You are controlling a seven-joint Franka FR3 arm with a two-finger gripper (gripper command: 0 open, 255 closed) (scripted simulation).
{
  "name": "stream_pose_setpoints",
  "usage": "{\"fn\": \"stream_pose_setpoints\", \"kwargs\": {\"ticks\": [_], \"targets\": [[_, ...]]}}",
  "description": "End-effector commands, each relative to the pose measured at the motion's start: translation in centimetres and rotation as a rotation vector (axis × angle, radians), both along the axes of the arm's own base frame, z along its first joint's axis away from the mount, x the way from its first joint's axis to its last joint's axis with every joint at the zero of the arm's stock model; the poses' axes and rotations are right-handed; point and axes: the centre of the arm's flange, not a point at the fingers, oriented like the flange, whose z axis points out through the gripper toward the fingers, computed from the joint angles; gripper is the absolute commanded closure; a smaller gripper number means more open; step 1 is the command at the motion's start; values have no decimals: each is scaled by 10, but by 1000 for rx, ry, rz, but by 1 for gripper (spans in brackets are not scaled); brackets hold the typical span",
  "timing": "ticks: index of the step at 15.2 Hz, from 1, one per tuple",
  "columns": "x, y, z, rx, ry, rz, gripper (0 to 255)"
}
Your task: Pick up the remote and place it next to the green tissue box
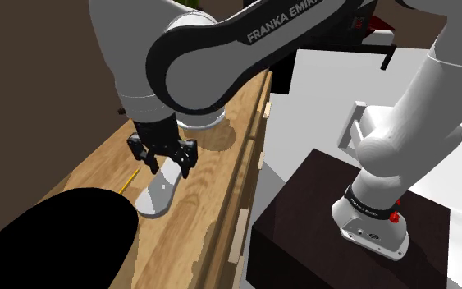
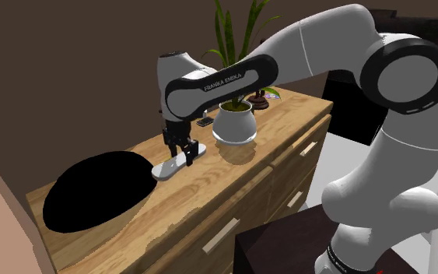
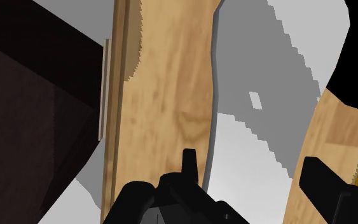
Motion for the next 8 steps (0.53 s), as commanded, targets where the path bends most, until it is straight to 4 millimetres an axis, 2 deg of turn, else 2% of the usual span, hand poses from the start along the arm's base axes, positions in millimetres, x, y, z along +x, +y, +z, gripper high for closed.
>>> {"fn": "stream_pose_setpoints", "kwargs": {"ticks": [1, 8], "targets": [[1, 0, 11, 0, 0, 0, 255], [1, 0, 48, 0, 0, 0, 255]]}}
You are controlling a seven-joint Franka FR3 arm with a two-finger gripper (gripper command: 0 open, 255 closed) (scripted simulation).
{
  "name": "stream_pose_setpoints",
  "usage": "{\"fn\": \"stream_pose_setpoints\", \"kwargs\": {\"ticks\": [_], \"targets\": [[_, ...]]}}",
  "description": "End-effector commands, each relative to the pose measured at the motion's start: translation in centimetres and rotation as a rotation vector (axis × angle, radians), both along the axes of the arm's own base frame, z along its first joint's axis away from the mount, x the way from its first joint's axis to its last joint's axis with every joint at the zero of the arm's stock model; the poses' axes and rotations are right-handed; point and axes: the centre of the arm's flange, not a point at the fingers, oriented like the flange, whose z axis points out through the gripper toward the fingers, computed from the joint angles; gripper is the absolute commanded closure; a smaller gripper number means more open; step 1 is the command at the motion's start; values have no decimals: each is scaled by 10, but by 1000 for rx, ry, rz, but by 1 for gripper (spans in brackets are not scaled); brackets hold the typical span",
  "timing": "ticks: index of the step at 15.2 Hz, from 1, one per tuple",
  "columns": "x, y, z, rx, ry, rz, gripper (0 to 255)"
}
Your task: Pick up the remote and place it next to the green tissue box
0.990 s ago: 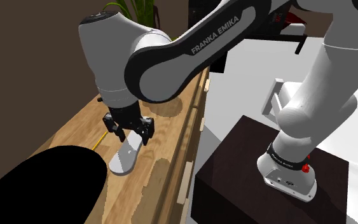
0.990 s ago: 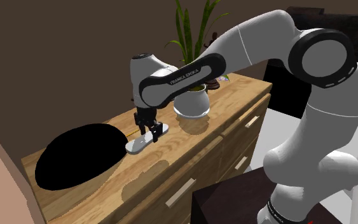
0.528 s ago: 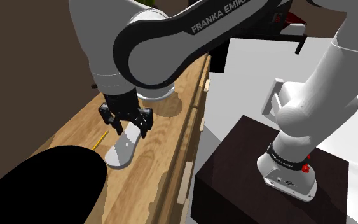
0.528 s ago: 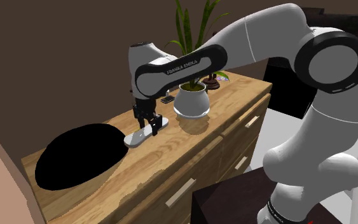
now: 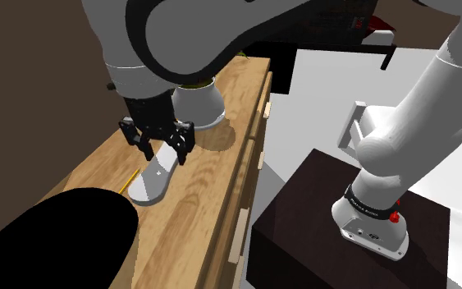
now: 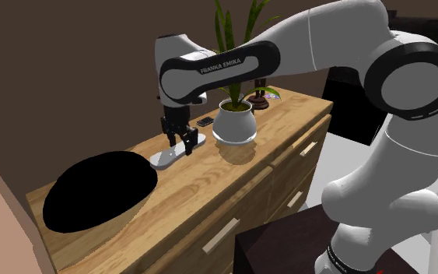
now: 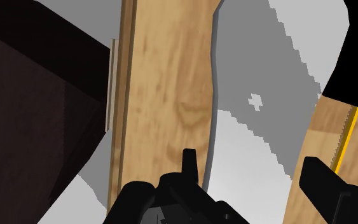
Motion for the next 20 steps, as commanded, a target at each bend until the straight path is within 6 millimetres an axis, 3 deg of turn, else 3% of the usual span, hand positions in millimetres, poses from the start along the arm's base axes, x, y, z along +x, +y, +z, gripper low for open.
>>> {"fn": "stream_pose_setpoints", "kwargs": {"ticks": [1, 11, 20], "targets": [[-1, 0, 10, 0, 0, 0, 255], [-1, 0, 63, 0, 0, 0, 255], [52, -106, 63, 0, 0, 0, 255]]}}
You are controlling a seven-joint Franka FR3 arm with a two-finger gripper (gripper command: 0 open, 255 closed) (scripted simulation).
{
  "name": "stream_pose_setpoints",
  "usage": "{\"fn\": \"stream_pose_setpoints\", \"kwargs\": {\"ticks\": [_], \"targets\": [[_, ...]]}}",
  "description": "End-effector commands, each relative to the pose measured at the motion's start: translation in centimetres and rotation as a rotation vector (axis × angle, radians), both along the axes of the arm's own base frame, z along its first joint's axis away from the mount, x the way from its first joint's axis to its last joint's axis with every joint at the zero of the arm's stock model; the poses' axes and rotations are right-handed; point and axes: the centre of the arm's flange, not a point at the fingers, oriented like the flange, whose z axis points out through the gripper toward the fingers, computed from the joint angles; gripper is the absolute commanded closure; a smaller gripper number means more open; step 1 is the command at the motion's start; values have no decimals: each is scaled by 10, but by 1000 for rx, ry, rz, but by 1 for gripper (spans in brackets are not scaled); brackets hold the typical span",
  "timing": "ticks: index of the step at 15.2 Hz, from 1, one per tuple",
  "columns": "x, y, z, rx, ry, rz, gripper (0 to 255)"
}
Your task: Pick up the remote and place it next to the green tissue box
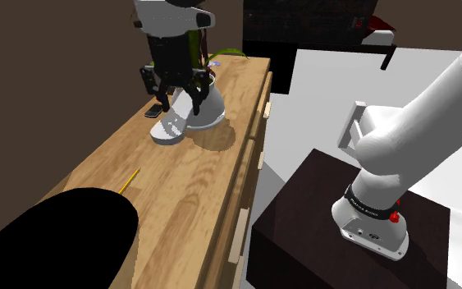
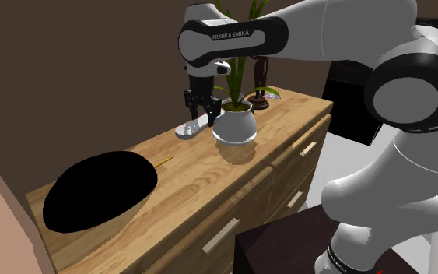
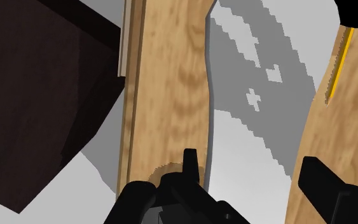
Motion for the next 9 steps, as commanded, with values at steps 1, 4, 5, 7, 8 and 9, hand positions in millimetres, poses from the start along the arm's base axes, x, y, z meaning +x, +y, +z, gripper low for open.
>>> {"fn": "stream_pose_setpoints", "kwargs": {"ticks": [1, 4, 5, 7, 8, 9], "targets": [[14, -25, 0, 0, 0, 3, 255], [32, -60, 0, 0, 0, 3, 255], [38, -72, 0, 0, 0, 3, 255], [50, -95, 1, 0, 0, 3, 255], [55, -107, 1, 0, 0, 3, 255], [61, -119, 1, 0, 0, 3, 255]]}}
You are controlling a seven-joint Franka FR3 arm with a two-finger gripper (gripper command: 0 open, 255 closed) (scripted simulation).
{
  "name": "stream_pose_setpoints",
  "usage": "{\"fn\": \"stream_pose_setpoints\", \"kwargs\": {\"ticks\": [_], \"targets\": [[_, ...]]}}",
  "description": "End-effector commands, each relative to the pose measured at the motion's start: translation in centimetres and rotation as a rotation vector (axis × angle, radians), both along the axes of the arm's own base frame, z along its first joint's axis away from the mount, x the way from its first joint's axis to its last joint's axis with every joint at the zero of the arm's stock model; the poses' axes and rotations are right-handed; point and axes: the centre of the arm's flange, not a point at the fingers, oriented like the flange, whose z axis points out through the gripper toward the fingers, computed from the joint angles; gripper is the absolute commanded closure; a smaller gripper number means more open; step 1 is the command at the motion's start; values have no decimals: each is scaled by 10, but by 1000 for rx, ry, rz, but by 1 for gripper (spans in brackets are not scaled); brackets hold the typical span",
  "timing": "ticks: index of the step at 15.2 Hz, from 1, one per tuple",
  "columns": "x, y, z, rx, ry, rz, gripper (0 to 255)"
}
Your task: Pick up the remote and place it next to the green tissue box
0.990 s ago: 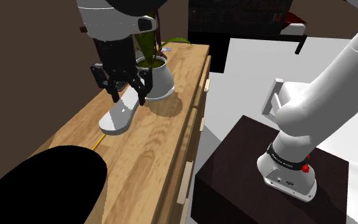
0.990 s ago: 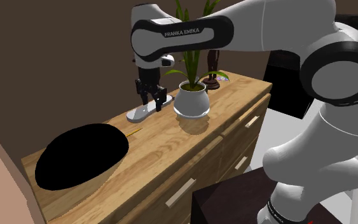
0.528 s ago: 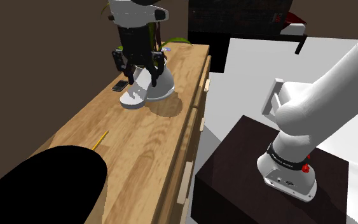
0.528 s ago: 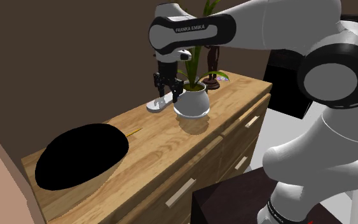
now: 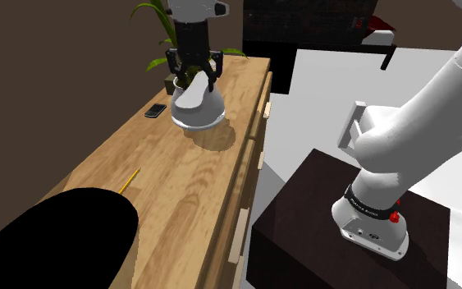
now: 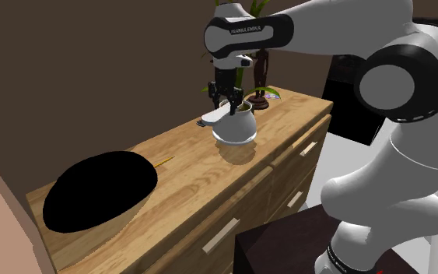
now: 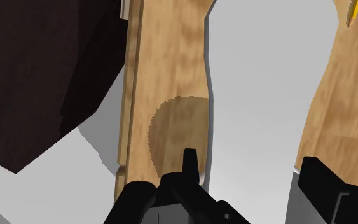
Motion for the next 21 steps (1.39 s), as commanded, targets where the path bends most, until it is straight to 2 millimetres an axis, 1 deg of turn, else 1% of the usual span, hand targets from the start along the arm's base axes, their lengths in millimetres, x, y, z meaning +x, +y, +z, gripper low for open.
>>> {"fn": "stream_pose_setpoints", "kwargs": {"ticks": [1, 21], "targets": [[13, -28, 0, 0, 0, 1, 255], [131, -264, 1, 0, 0, 1, 255]]}}
